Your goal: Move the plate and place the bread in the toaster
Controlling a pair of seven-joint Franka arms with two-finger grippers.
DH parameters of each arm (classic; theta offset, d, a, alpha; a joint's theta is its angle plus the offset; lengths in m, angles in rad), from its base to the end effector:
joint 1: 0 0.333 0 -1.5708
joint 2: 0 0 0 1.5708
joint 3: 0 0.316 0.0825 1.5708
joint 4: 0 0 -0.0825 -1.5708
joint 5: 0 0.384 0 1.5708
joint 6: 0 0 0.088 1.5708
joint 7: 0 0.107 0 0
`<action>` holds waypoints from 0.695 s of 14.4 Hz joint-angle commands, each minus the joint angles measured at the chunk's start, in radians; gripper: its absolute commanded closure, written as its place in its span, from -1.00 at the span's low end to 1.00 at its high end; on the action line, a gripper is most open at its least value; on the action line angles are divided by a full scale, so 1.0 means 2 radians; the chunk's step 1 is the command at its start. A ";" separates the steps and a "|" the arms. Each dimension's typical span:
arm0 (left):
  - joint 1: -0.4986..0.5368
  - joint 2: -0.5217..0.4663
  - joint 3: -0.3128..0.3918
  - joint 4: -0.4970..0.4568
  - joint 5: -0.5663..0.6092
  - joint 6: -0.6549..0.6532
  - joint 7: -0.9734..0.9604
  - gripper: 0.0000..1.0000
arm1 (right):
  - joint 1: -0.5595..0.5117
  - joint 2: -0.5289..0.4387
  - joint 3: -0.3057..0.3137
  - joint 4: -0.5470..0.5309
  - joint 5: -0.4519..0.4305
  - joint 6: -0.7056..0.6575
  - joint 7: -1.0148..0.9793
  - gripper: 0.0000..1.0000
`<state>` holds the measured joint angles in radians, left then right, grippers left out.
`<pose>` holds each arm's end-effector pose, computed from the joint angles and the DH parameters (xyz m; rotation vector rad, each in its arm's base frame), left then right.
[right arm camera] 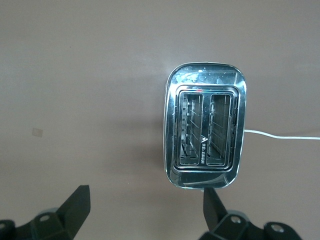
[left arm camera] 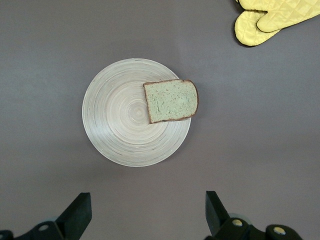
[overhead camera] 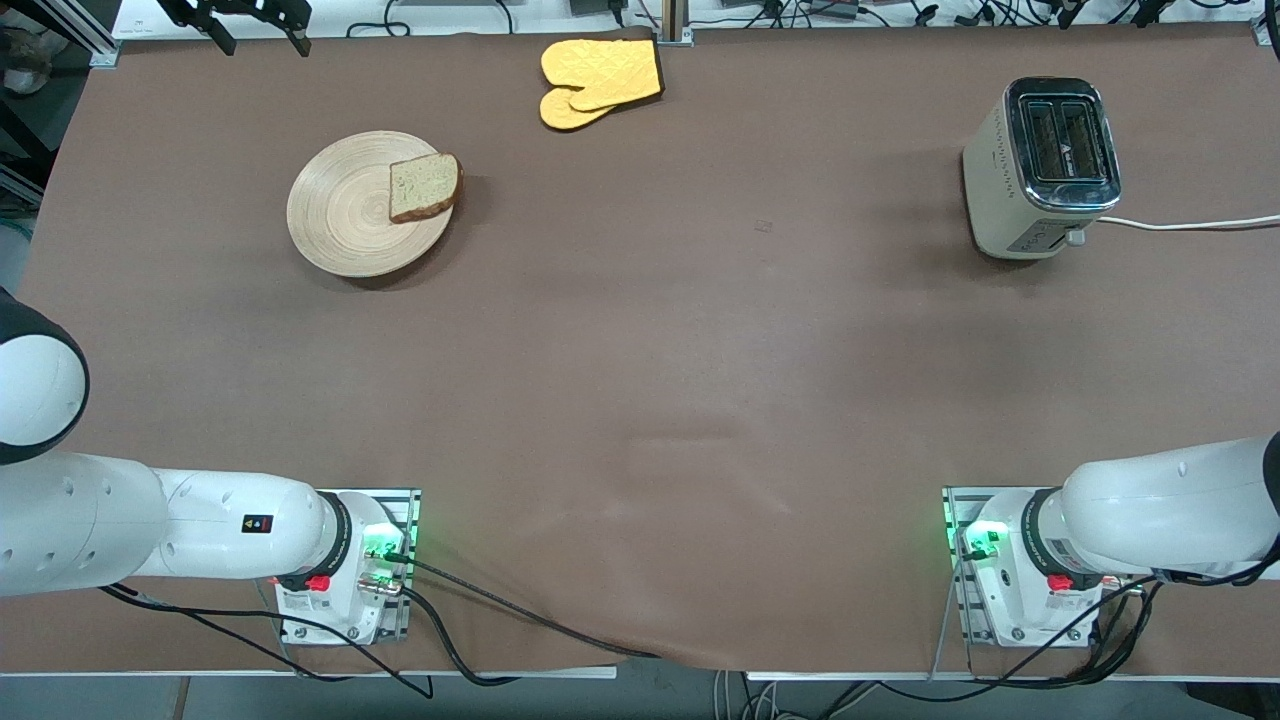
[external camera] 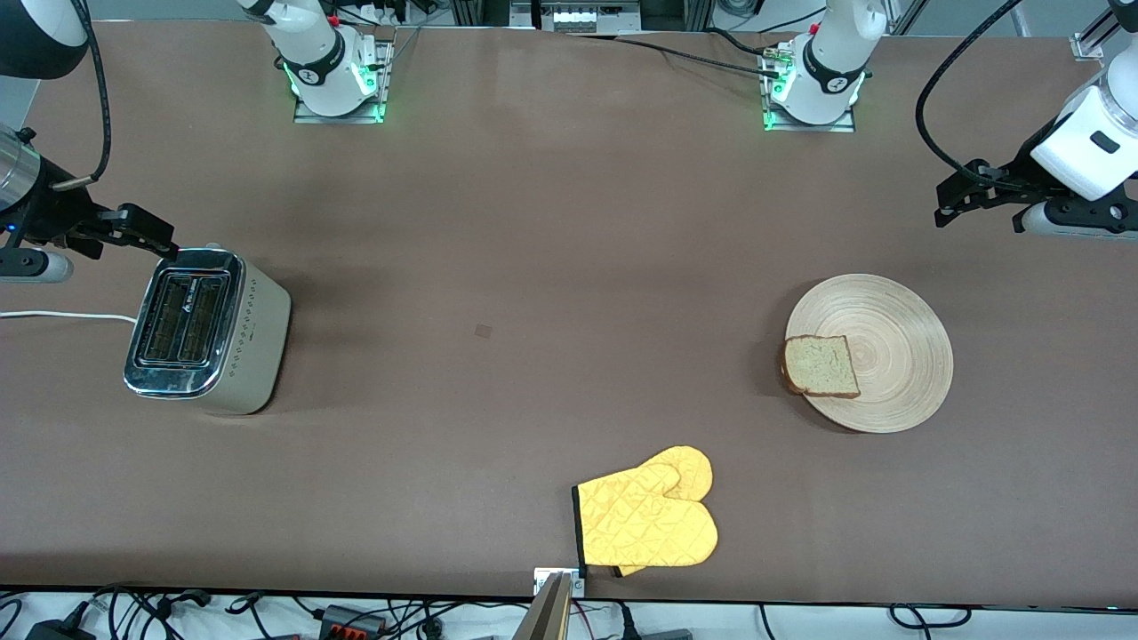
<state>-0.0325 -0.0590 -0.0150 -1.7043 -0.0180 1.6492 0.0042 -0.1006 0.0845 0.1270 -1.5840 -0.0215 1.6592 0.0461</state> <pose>0.5405 -0.0277 0.6004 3.1235 -0.0786 0.0055 0.5859 0.0105 0.5781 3.1304 -0.0284 -0.0129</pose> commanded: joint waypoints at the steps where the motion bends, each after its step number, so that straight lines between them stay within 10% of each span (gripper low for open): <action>1: 0.000 0.006 0.000 0.015 0.000 -0.012 -0.004 -1.00 | 0.002 0.002 -0.003 0.006 0.000 -0.007 0.003 -1.00; 10: -0.004 0.006 -0.003 0.015 0.021 -0.021 -0.004 -1.00 | 0.001 0.002 -0.003 0.006 -0.001 -0.007 -0.003 -1.00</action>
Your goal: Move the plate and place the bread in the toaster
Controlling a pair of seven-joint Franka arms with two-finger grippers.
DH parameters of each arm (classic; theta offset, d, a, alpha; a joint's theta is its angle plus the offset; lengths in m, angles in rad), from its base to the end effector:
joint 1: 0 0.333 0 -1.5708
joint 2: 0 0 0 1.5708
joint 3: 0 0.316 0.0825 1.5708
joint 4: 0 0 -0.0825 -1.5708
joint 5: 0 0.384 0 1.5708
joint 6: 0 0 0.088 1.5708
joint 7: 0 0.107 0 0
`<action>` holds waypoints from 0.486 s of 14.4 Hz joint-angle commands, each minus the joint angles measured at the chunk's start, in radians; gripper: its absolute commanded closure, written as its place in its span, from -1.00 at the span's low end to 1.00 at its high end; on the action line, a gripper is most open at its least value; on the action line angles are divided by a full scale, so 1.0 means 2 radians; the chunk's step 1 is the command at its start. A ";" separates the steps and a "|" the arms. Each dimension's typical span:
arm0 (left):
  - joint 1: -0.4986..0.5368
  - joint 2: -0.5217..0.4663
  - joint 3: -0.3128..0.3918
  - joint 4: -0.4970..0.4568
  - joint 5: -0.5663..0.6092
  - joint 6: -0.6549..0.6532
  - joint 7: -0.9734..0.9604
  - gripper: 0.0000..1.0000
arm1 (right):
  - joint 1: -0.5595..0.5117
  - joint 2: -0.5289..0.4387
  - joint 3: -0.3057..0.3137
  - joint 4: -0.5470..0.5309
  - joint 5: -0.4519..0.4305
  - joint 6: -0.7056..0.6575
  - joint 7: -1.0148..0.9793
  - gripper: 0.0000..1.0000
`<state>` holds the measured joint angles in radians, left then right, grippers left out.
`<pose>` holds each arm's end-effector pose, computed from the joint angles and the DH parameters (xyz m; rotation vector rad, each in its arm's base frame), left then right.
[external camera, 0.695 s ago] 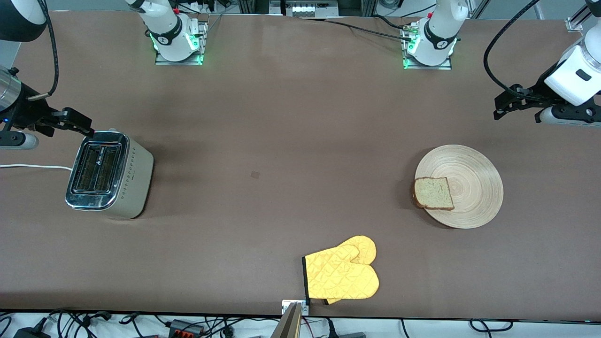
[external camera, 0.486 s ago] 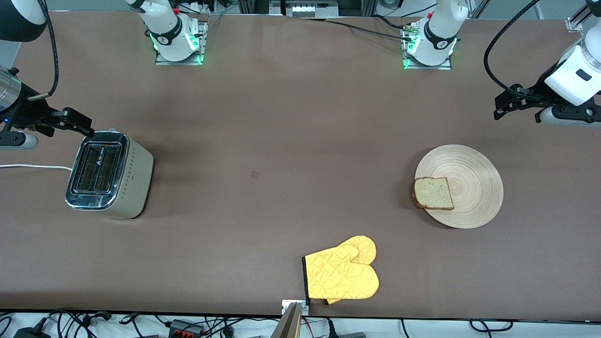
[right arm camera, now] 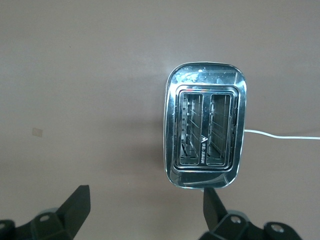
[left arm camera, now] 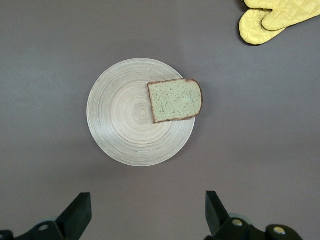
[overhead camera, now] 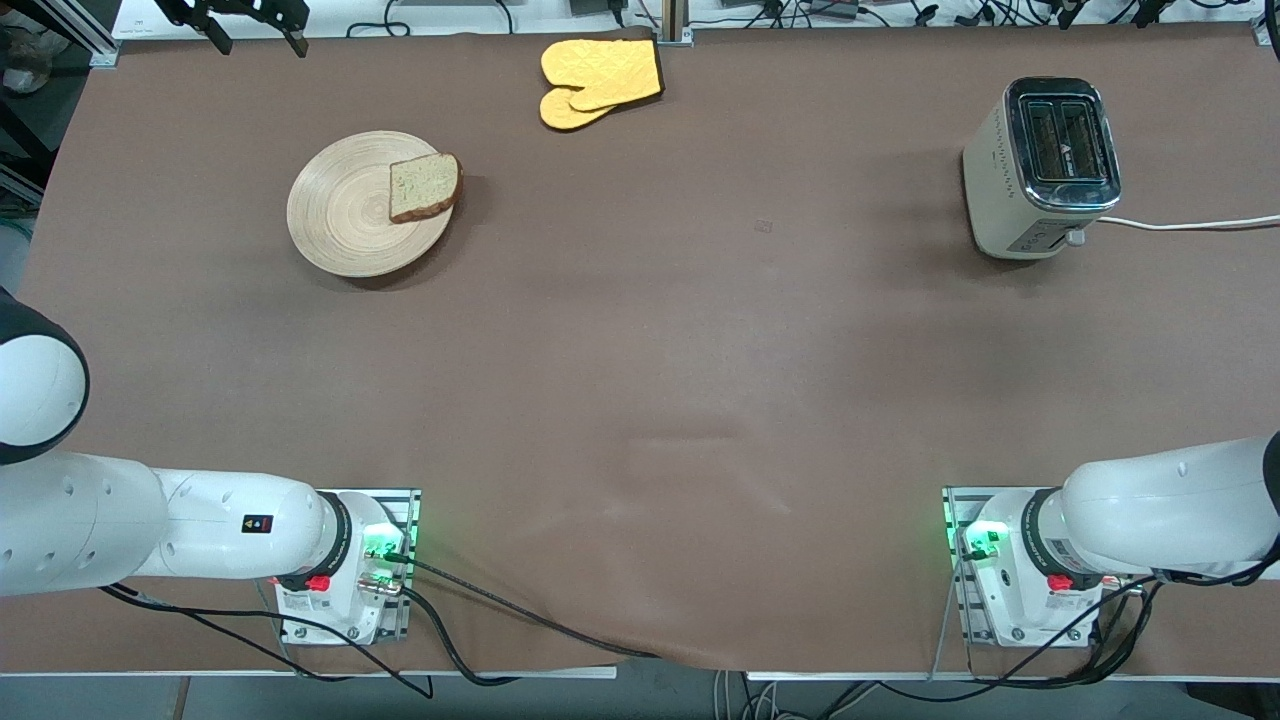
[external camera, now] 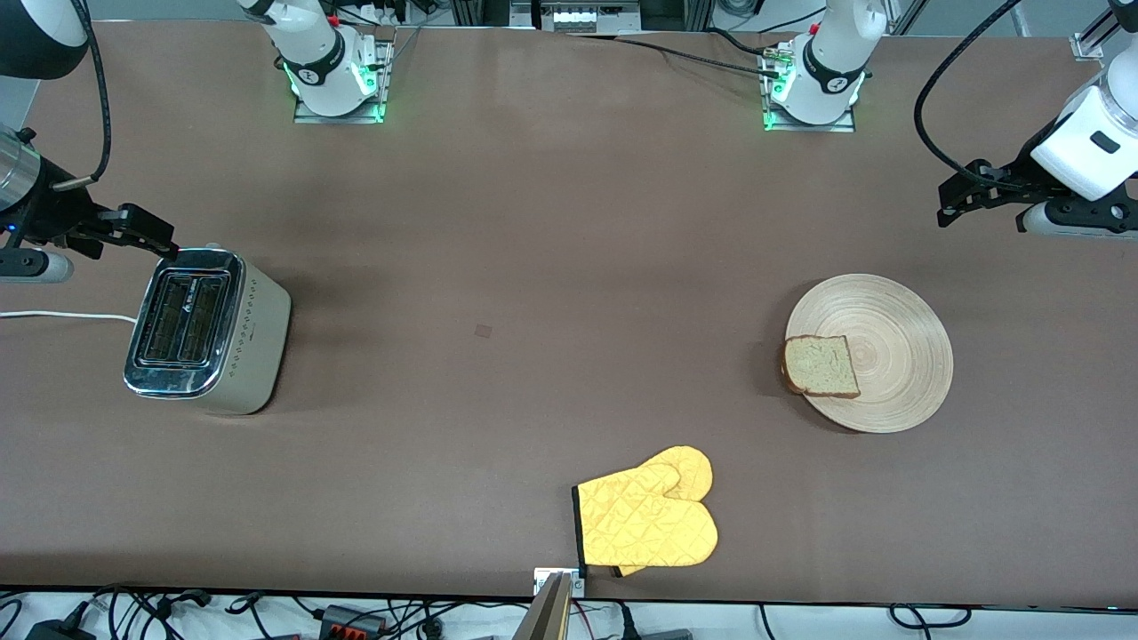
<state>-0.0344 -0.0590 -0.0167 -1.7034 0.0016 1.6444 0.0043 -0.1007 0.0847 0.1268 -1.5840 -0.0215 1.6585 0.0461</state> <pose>0.5400 -0.0277 0.6003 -3.1378 0.0871 -0.0001 0.5858 0.0103 0.5779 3.1304 -0.0288 -0.0143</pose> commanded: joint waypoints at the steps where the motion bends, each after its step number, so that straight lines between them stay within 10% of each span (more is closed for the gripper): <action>1: -0.003 0.006 -0.002 0.015 0.011 -0.034 -0.004 -1.00 | 0.001 0.002 -0.003 0.007 -0.001 -0.007 -0.004 -1.00; 7: 0.000 0.019 -0.001 0.017 0.011 -0.065 0.000 -1.00 | 0.001 0.002 -0.003 0.007 -0.001 -0.007 -0.005 -1.00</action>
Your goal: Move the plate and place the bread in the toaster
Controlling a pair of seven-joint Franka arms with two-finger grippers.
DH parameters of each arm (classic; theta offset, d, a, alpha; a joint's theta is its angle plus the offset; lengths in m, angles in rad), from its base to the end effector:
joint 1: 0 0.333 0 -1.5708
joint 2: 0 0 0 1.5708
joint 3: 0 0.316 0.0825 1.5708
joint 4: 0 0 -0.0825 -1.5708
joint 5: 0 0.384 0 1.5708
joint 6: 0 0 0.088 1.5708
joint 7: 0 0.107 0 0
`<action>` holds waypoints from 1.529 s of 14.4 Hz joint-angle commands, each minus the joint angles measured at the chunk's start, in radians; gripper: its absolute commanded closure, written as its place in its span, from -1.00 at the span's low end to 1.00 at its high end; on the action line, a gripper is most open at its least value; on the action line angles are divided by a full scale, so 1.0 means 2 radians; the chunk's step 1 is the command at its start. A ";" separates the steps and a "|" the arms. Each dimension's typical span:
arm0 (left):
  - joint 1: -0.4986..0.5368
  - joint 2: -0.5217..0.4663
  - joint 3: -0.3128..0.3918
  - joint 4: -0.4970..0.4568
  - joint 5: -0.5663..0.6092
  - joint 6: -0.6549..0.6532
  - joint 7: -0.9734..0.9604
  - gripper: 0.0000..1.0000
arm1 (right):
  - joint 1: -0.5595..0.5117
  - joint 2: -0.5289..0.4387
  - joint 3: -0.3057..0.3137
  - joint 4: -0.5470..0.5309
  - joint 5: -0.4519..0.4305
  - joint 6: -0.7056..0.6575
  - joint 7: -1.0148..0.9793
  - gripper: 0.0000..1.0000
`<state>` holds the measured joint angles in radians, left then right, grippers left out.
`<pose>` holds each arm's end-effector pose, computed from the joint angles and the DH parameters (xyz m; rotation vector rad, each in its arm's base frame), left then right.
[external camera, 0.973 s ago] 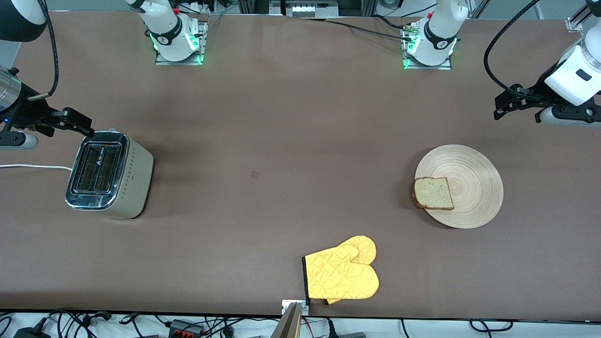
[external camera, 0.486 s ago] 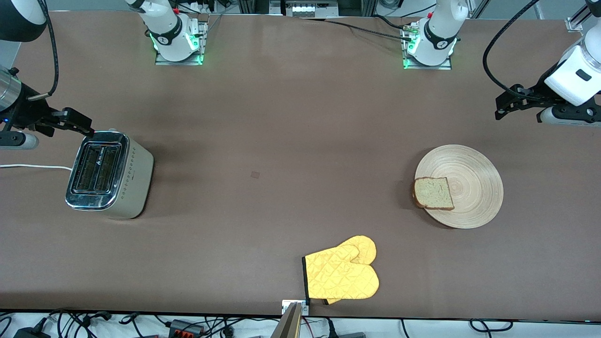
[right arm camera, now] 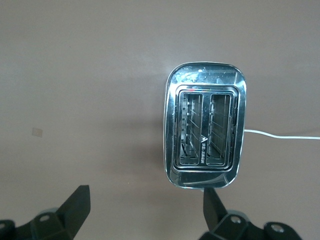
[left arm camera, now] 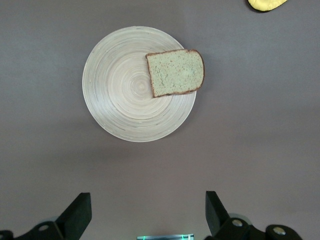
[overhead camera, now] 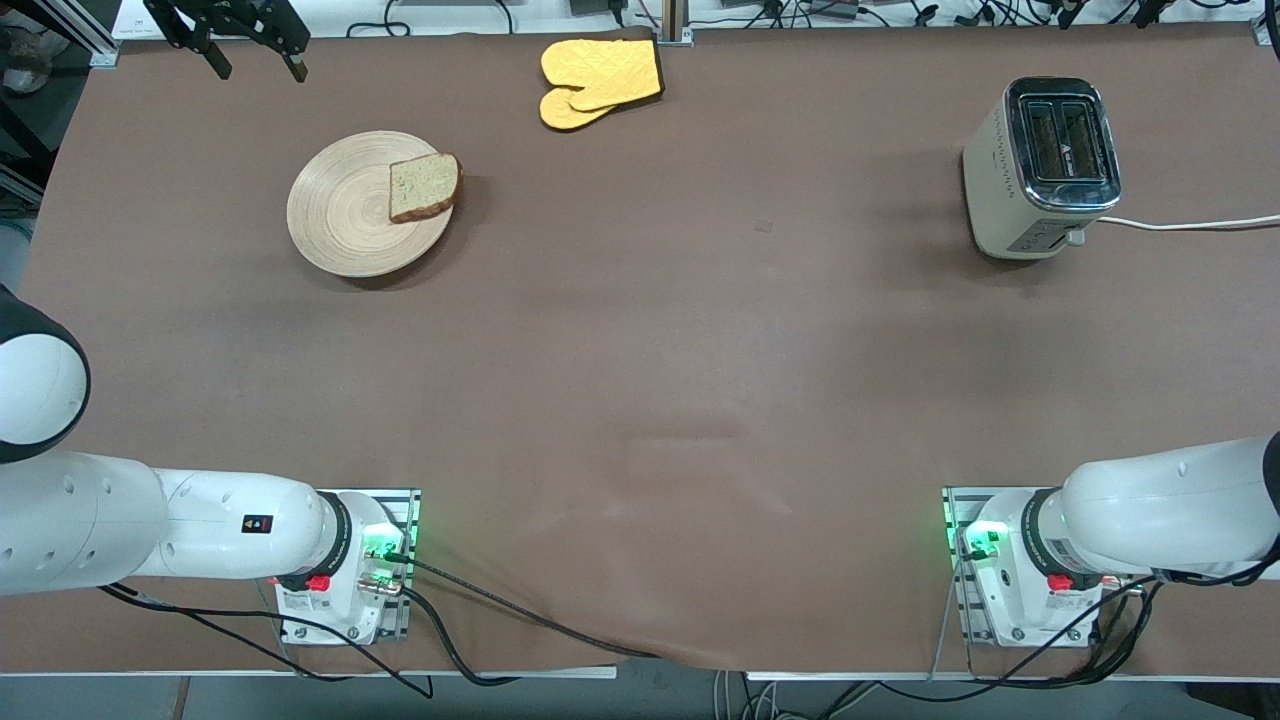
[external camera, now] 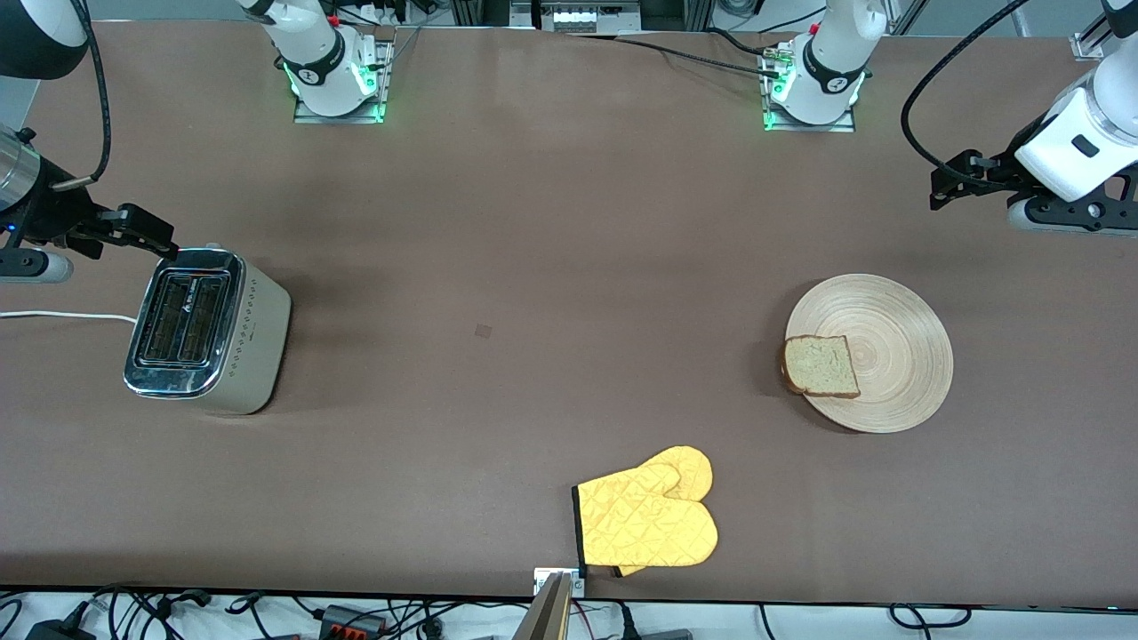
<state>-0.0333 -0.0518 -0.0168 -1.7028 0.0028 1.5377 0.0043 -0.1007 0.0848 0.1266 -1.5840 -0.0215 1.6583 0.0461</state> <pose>0.5301 -0.0265 0.5881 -3.1291 0.0851 0.1774 0.5858 0.0102 0.5779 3.1304 -0.0291 -0.0148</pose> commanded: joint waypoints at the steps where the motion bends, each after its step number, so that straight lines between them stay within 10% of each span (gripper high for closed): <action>1: 0.001 0.022 -0.001 0.025 0.011 -0.013 0.001 -1.00 | 0.001 0.002 -0.003 0.007 0.000 -0.007 -0.005 -1.00; 12: 0.116 0.150 0.005 0.075 -0.101 -0.020 0.126 -1.00 | 0.001 0.002 -0.003 0.007 0.000 -0.007 -0.005 -1.00; 22: 0.280 0.369 0.005 0.083 -0.280 0.121 0.398 -0.88 | 0.000 0.002 -0.004 0.007 0.000 -0.005 -0.005 -1.00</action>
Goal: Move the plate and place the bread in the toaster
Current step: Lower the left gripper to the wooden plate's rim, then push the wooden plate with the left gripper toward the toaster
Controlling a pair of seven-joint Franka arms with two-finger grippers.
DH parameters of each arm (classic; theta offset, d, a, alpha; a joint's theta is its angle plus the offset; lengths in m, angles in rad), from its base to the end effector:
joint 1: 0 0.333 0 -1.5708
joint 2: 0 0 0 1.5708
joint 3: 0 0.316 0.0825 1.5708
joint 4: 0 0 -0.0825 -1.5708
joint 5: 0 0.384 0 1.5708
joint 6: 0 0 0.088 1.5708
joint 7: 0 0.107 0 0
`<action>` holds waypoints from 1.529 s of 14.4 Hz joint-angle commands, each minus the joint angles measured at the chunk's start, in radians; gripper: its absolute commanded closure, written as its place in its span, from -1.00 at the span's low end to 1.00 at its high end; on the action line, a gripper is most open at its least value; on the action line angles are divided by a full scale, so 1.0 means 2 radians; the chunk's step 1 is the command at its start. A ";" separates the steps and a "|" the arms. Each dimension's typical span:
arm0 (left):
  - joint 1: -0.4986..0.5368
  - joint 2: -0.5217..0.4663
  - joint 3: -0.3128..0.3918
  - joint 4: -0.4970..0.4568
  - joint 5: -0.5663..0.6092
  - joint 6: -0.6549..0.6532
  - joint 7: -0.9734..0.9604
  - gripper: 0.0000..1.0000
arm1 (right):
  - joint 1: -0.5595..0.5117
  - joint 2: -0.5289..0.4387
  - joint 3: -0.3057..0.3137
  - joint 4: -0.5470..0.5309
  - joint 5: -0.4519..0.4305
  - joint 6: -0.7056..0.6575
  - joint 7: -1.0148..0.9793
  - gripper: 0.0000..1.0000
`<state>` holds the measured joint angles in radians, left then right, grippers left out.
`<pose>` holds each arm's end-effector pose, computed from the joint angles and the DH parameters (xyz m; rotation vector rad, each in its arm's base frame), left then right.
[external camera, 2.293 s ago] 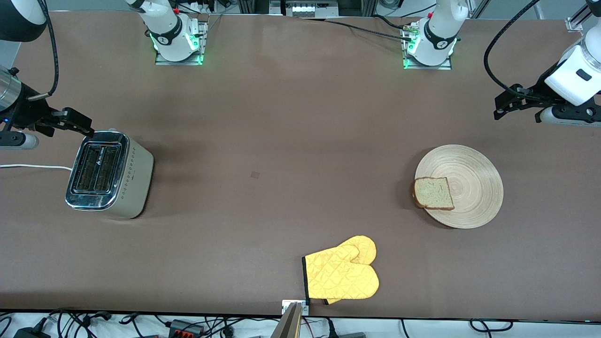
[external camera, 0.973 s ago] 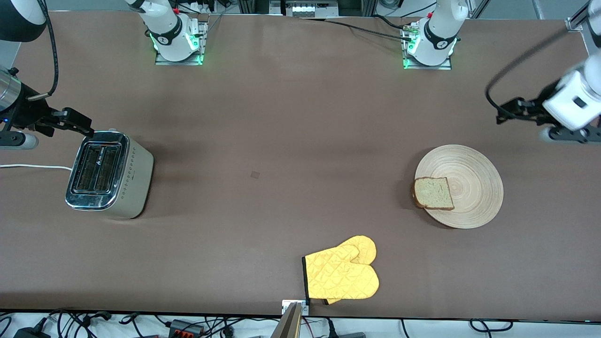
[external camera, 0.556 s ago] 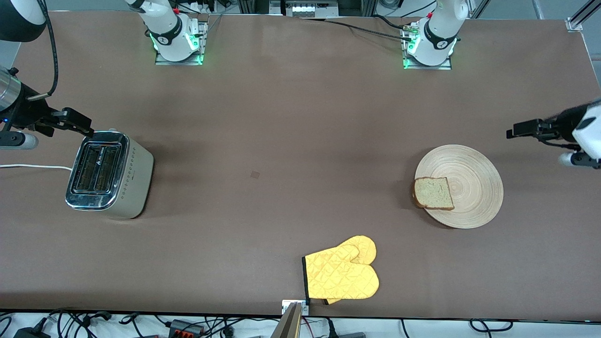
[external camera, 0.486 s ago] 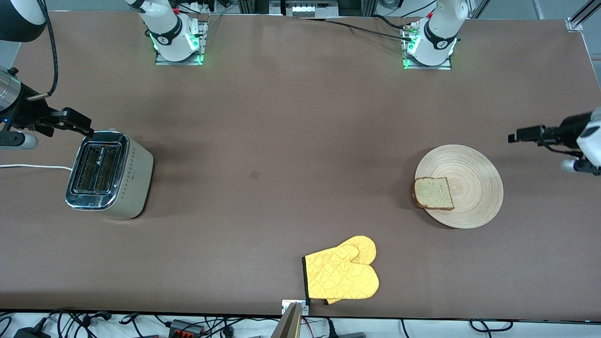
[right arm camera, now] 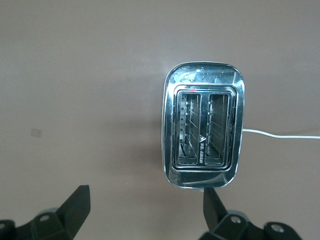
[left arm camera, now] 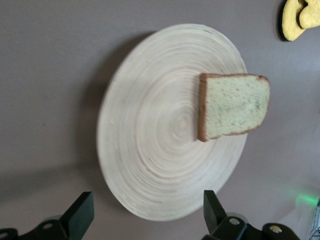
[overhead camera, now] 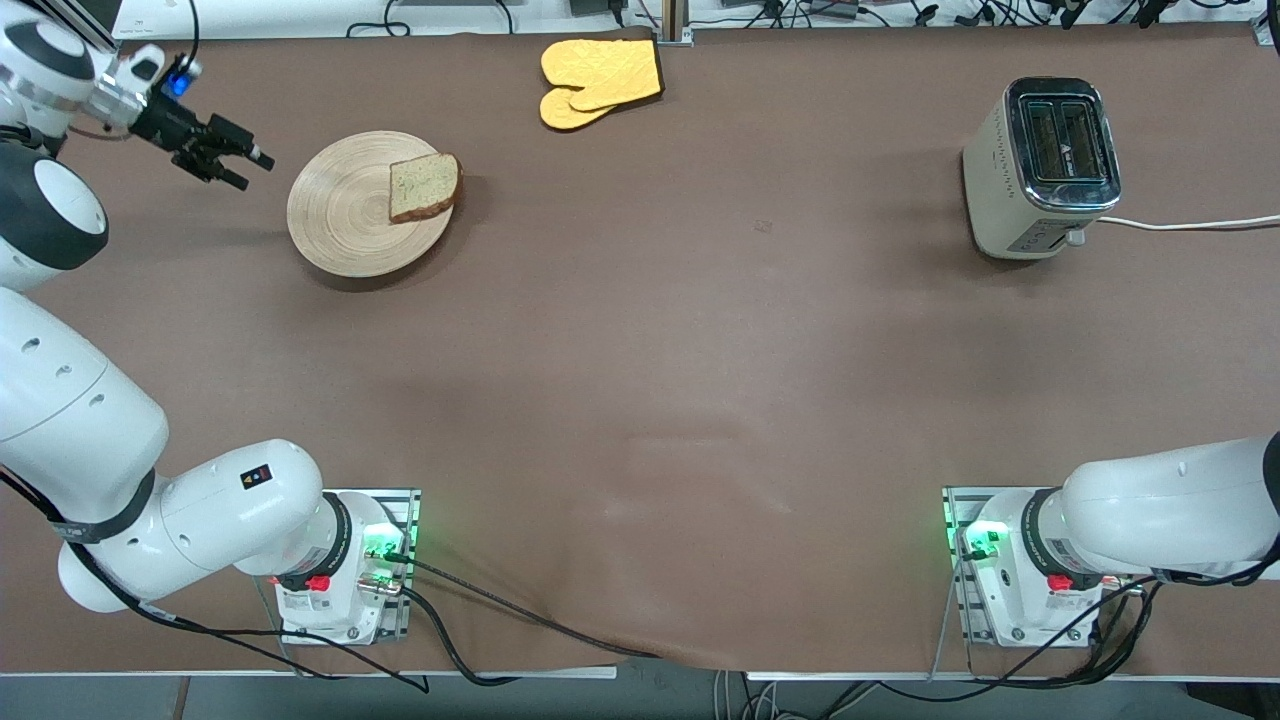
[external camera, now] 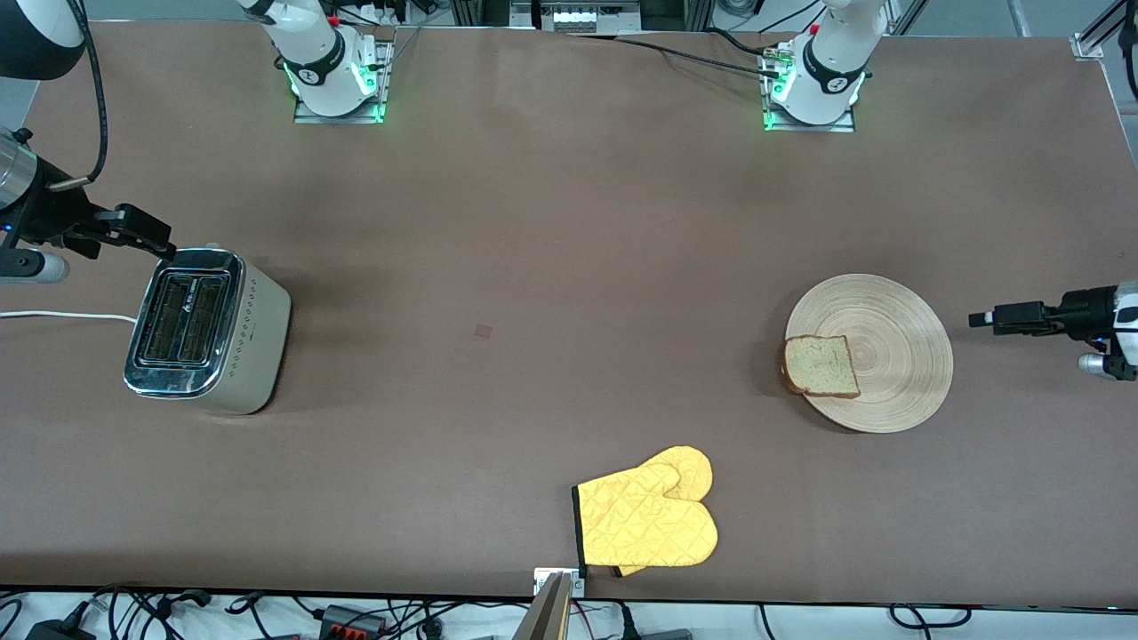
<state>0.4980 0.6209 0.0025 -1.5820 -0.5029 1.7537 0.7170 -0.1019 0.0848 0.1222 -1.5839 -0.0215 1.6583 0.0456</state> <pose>0.5899 0.2734 0.2560 2.5079 -0.0107 -0.1235 0.5859 0.0070 0.5779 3.1299 -0.0371 -0.0147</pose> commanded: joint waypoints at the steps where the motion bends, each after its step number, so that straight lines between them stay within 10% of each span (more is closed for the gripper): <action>1: 0.027 0.050 -0.004 0.022 -0.048 0.023 0.057 -0.86 | 0.000 0.002 -0.002 0.007 0.000 -0.005 -0.005 -1.00; 9: 0.035 0.104 -0.010 0.018 -0.128 0.020 0.096 -0.20 | 0.000 0.003 -0.003 0.008 -0.001 -0.004 -0.006 -1.00; 13: 0.034 0.114 -0.010 0.019 -0.128 0.003 0.098 0.76 | 0.000 0.003 -0.003 0.008 -0.001 -0.002 -0.006 -1.00; 22: 0.013 0.113 -0.074 0.026 -0.130 -0.121 0.089 0.97 | 0.000 0.003 -0.004 0.016 0.001 -0.005 -0.006 -1.00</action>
<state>0.5502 0.8409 -0.1022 -1.5542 -0.7511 1.5688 0.8936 -0.1024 0.0850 0.1161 -1.5770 -0.0215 1.6589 0.0442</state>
